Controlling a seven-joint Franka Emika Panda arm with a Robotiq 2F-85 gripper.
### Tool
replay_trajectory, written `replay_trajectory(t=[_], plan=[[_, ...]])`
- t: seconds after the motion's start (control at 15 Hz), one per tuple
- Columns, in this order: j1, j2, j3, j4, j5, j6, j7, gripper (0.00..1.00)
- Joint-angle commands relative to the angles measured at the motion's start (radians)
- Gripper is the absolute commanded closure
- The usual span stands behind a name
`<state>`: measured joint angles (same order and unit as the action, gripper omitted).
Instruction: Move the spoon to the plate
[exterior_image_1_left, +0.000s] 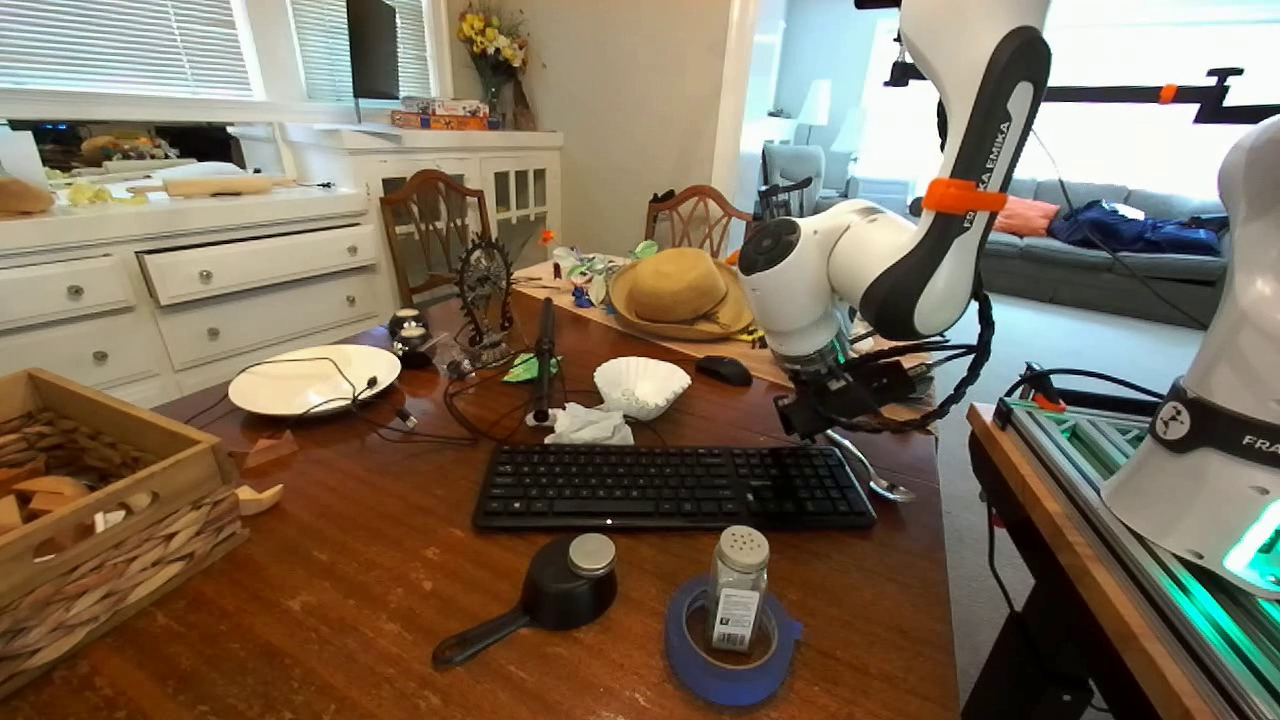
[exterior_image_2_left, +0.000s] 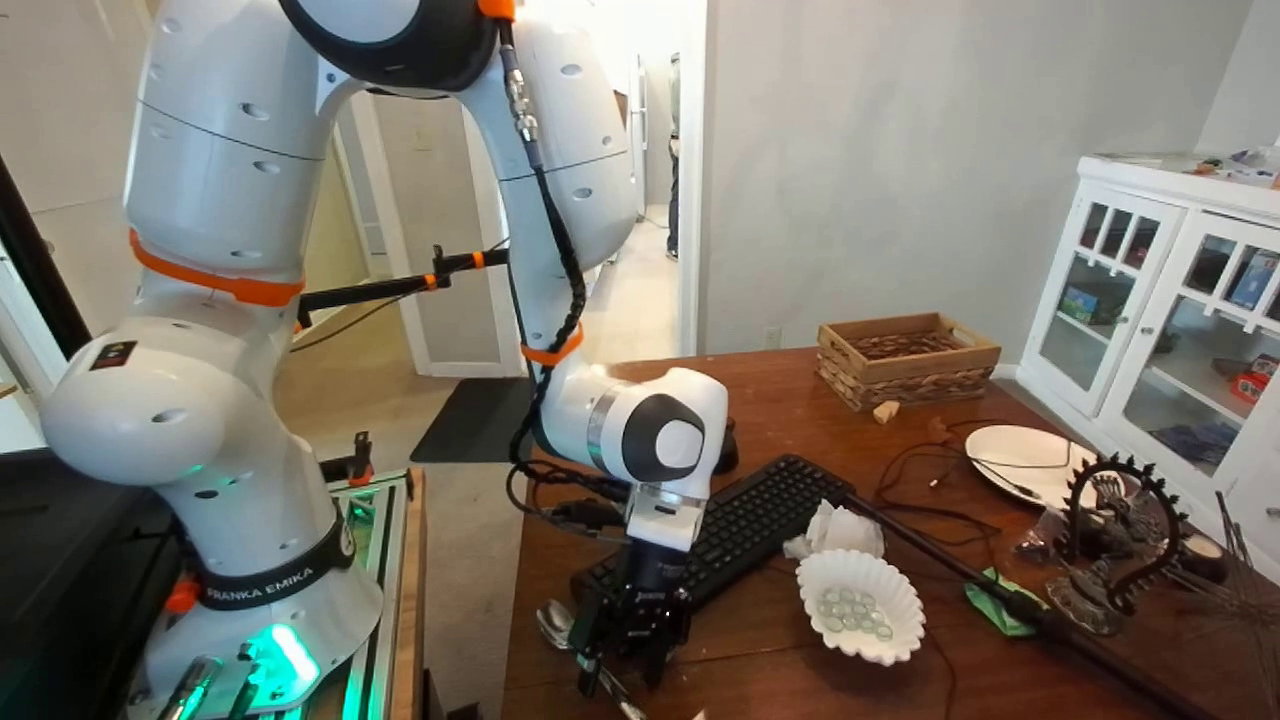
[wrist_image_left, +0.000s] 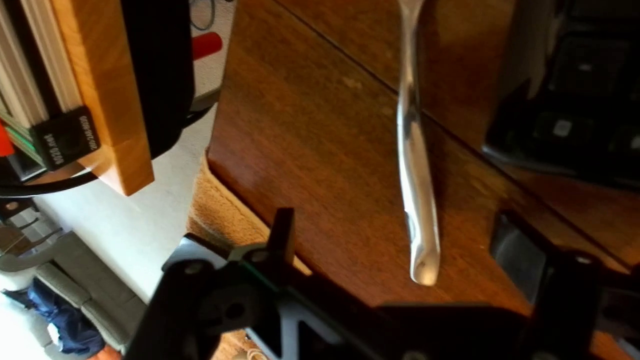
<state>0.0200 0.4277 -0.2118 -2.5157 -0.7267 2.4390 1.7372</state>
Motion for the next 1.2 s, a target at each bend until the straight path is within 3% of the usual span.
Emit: replay_trajectory(t=[0.0, 0.2, 0.47, 0.67, 0.73, 1.0, 1.13], plan=[[0.037, -0.049, -0.071, -0.053, -0.158, 0.159, 0.144, 0.0], [0.032, -0.098, -0.116, -0.091, -0.321, 0.243, 0.24, 0.0], [0.076, -0.236, -0.2, -0.185, -0.591, 0.195, 0.336, 0.0], [0.082, -0.316, -0.222, -0.241, -0.803, 0.15, 0.38, 0.0], [0.062, -0.232, -0.204, -0.18, -0.706, 0.183, 0.331, 0.0], [0.059, -0.247, -0.207, -0.185, -0.717, 0.182, 0.326, 0.0], [0.075, -0.253, -0.206, -0.178, -0.781, 0.152, 0.392, 0.0]])
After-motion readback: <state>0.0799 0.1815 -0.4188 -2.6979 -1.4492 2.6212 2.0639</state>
